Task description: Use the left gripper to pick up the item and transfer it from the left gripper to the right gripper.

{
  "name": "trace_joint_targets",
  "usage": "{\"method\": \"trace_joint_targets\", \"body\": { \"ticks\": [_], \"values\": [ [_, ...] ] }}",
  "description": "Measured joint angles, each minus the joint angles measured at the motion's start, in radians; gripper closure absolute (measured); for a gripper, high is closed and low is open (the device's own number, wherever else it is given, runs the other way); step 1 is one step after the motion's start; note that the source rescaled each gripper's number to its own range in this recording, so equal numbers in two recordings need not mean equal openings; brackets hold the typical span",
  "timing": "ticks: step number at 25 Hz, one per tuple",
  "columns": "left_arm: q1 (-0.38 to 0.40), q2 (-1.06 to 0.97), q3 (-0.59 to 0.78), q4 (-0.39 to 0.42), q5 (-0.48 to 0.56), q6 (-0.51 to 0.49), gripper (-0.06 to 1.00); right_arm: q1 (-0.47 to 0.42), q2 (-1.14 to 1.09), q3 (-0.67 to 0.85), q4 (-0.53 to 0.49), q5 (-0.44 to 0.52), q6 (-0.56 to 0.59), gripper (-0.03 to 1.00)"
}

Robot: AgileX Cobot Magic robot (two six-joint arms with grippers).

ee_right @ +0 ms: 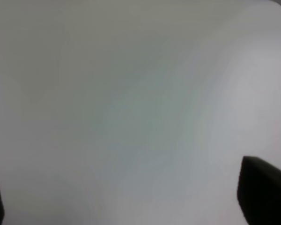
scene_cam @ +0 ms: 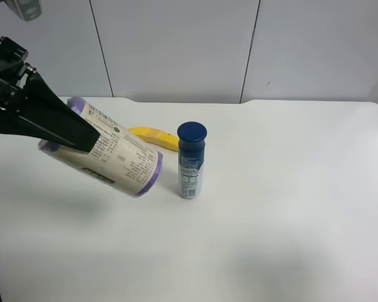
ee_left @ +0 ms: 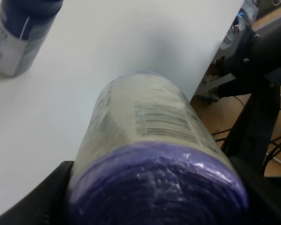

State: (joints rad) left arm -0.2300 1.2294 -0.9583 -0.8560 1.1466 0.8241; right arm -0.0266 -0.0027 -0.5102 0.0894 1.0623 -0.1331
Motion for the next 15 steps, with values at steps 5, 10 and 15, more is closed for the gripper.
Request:
{"method": "trace_joint_targets", "body": {
  "ticks": [5, 10, 15],
  "values": [
    [0.000, 0.000, 0.000, -0.079, 0.014, 0.153, 0.94, 0.000, 0.000, 0.000, 0.009, 0.000, 0.000, -0.03],
    [0.000, 0.000, 0.000, -0.137, 0.030, 0.318, 0.94, 0.000, 0.044, -0.007, 0.072, 0.013, -0.001, -0.03],
    [0.000, -0.001, 0.000, -0.150, 0.037, 0.431, 0.94, 0.002, 0.236, -0.099, 0.176, 0.033, -0.044, -0.03]
  ]
}}
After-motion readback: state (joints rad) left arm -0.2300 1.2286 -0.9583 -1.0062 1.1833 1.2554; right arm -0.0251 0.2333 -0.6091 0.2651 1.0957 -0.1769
